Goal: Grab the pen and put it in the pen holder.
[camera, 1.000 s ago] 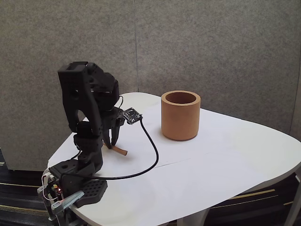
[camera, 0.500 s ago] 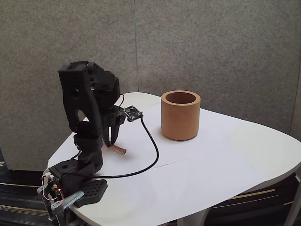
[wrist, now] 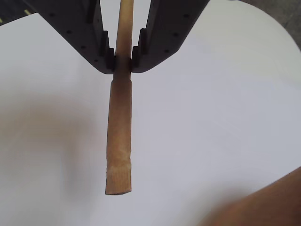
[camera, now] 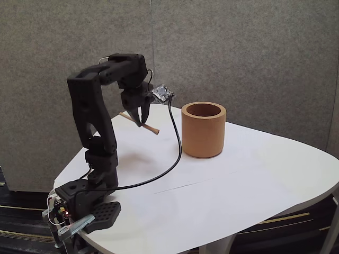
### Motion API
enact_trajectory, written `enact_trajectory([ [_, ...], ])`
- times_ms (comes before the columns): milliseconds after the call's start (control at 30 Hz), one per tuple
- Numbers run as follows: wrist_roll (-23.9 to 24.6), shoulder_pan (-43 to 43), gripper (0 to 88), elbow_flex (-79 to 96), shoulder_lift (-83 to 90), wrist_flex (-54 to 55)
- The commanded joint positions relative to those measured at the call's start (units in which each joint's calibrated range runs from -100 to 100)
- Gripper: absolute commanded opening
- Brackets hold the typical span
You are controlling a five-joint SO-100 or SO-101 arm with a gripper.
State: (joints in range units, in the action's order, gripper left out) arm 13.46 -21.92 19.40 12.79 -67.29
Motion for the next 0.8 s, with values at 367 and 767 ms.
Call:
enact_trajectory([
  [367,-11.74,11.68,0.7,-27.89,0.92,-11.86],
  [767,-29.12,25.51,0.7,-43.41,0.92,-11.02],
])
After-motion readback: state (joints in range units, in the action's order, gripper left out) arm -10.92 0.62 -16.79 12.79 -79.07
